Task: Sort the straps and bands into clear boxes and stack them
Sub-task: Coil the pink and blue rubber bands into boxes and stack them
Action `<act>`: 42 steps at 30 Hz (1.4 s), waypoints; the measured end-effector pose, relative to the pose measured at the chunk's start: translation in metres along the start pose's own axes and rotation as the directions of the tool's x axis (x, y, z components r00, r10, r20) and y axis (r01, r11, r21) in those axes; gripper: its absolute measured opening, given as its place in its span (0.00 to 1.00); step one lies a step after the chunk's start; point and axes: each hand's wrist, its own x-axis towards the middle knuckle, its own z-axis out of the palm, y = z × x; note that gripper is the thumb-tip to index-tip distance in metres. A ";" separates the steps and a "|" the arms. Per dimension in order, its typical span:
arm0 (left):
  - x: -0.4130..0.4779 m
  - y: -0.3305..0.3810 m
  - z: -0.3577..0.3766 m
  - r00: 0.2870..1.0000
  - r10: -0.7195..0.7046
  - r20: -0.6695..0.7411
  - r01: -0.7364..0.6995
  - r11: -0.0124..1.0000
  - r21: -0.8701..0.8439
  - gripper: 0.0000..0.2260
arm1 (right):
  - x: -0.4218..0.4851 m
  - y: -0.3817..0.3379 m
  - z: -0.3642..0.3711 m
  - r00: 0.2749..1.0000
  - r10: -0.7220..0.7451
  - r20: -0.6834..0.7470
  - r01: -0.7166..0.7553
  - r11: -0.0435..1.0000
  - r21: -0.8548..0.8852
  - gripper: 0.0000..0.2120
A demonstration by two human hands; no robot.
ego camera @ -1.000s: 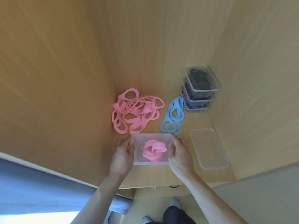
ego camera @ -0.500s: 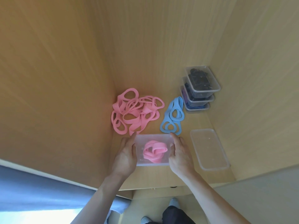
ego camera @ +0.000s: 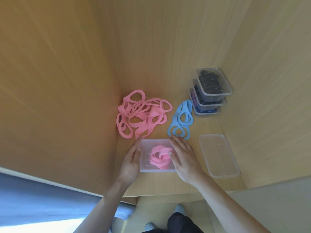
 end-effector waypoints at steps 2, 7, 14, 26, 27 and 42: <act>0.000 0.000 0.000 1.000 -0.007 0.002 0.007 1.000 -0.013 0.22 | 0.001 0.001 0.003 1.000 0.001 -0.028 0.001 0.997 0.075 0.26; 0.001 -0.004 0.000 1.000 -0.023 0.003 0.023 0.999 0.047 0.21 | 0.000 -0.002 0.004 0.997 0.007 -0.080 0.007 0.985 0.174 0.25; 0.006 -0.004 -0.003 0.996 -0.067 0.057 0.067 0.998 0.001 0.23 | 0.000 0.003 -0.014 0.977 -0.154 0.146 0.187 0.950 -0.251 0.44; 0.009 0.027 -0.012 0.976 -0.194 0.102 0.210 0.959 -0.190 0.18 | 0.008 -0.019 -0.019 0.981 -0.189 0.040 0.193 0.937 -0.293 0.46; 0.008 0.029 -0.014 0.976 -0.195 0.096 0.211 0.956 -0.203 0.16 | 0.009 -0.020 -0.020 0.983 -0.182 0.028 0.183 0.944 -0.274 0.46; -0.001 0.046 -0.014 0.990 0.060 0.131 -0.045 0.992 -0.115 0.29 | 0.008 -0.026 -0.047 0.998 0.058 0.000 -0.057 0.969 0.242 0.42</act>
